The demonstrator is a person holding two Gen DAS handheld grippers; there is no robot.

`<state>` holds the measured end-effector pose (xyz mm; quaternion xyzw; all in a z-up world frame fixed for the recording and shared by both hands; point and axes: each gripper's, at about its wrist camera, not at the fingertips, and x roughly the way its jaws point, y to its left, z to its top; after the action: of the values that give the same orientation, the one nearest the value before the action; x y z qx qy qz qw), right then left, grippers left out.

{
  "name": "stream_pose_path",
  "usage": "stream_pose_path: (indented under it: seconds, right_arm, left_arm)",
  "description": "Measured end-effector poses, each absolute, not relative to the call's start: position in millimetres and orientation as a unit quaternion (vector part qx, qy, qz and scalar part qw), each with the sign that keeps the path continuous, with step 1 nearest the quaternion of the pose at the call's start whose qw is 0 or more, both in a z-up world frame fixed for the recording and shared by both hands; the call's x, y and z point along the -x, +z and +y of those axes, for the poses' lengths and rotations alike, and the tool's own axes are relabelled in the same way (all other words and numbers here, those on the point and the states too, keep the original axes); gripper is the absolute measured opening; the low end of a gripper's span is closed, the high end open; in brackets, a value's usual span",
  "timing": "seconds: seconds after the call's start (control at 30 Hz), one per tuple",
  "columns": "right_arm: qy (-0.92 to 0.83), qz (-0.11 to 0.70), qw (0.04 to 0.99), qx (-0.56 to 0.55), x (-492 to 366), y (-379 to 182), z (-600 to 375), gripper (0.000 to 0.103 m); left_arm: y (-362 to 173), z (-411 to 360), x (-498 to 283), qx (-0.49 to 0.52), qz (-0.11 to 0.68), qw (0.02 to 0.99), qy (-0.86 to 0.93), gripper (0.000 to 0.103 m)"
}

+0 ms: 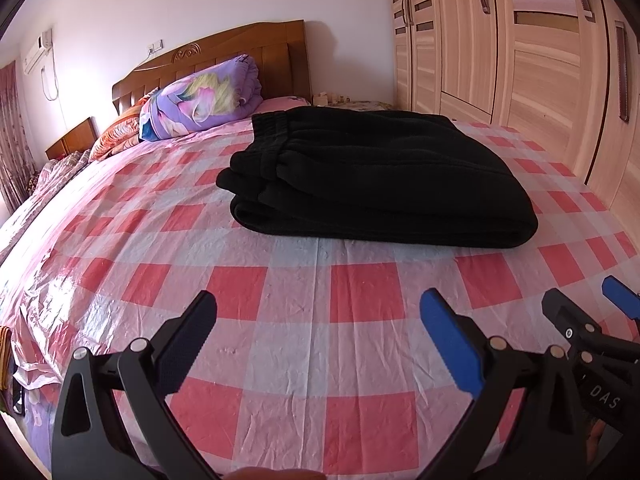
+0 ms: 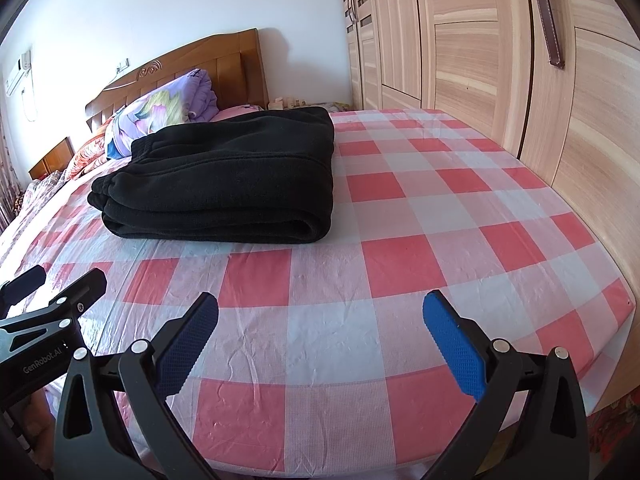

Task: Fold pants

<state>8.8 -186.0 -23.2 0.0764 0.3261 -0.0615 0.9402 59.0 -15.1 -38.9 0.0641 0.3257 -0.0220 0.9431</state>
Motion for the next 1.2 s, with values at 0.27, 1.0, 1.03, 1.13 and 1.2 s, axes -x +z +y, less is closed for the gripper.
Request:
stream_pose_path:
  seconds: [0.27, 1.0, 1.03, 1.13, 1.2]
  right_arm:
    - [-0.061, 0.327, 0.940, -0.078, -9.2, -23.6, -187.0, 0.099]
    - [-0.059, 0.328, 0.940, -0.080, -7.1, -25.1, -185.5, 0.099]
    - [-0.059, 0.329, 0.939, -0.081, -7.1, -25.2, -185.6, 0.099]
    - [-0.058, 0.329, 0.939, -0.082, -5.4, -25.0, -184.1, 0.099]
    - [-0.057, 0.328, 0.940, -0.078, -5.3, -22.9, -184.6, 0.099]
  left_arm:
    - [-39.4, -14.4, -59.0, -0.064, 0.327, 0.943, -0.023, 0.102]
    - [-41.1, -16.2, -50.6, -0.095, 0.295, 0.951, -0.004, 0.102]
    - [-40.5, -18.7, -49.6, -0.106, 0.289, 0.952, 0.002, 0.102]
    - [-39.0, -17.0, -52.7, -0.104, 0.299, 0.949, -0.010, 0.102]
    - [-38.2, -12.2, -55.1, -0.094, 0.305, 0.947, -0.016, 0.102]
